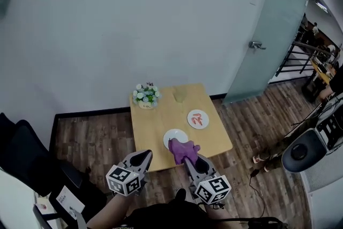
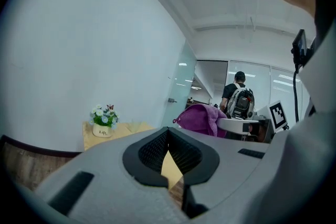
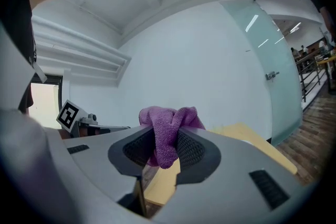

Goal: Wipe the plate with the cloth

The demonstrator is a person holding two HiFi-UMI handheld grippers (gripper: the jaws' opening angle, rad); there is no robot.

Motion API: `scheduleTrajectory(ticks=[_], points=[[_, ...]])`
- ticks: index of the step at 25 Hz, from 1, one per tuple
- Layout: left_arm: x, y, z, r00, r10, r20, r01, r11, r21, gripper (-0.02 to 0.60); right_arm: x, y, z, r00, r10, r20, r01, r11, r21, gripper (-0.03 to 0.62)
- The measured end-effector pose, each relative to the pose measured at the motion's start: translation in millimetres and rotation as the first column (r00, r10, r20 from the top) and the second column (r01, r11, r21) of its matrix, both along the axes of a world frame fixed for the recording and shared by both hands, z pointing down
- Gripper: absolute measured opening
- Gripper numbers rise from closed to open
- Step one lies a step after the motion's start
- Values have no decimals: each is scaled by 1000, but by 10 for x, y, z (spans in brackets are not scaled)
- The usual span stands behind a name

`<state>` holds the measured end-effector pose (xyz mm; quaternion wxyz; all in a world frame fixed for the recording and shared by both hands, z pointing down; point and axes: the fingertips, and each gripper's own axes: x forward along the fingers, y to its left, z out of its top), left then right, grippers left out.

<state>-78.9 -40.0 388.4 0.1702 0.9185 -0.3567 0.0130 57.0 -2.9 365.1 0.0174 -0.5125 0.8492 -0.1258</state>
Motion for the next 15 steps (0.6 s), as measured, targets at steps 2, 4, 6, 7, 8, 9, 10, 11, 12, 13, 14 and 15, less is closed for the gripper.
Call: scheduleTrajectory(ticks=[2,4,6,7,8,9,10,11,12,13,14,15], points=[[92,-152,-93,1000,-23,0,23,1000,14,0,110,-138,-46,1000,-22,-2,22,1000,3,104],[228,-290,-175,999,-42,-3,42,999,23,0,261,-285,-88,999,-39,-3,39,999,3,104],[385,-413,-221,998,-55,-3,55,998,23,0,413,-435,-129,998,-56,-2,56,998,2,104],[466,-475,-238,998,-61,-3,62,998,22,0,484,-508,-147,998,-65,0,65,998,2,104],[549,-540,-257,998,-67,-1,67,998,22,0,553,-581,-164,997,-74,1,74,997,3,104],[636,-602,-278,997,-72,0,72,997,24,0,619,-648,-176,996,-84,2,84,996,4,104],[726,-657,-296,997,-75,2,75,997,29,0,682,-708,-184,996,-94,2,94,996,5,104],[814,-697,-303,997,-77,4,77,996,33,0,739,-760,-181,994,-106,2,106,994,7,104],[894,-721,-292,997,-79,8,79,996,36,0,790,-804,-165,993,-117,0,117,993,7,104],[961,-736,-266,997,-81,14,81,996,34,0,835,-848,-141,992,-125,-1,125,992,5,104],[1011,-751,-235,996,-84,19,83,996,28,0,873,-895,-123,992,-130,0,130,992,3,104],[1042,-773,-208,996,-88,23,88,996,20,0,903,-943,-119,991,-132,4,132,991,2,104]])
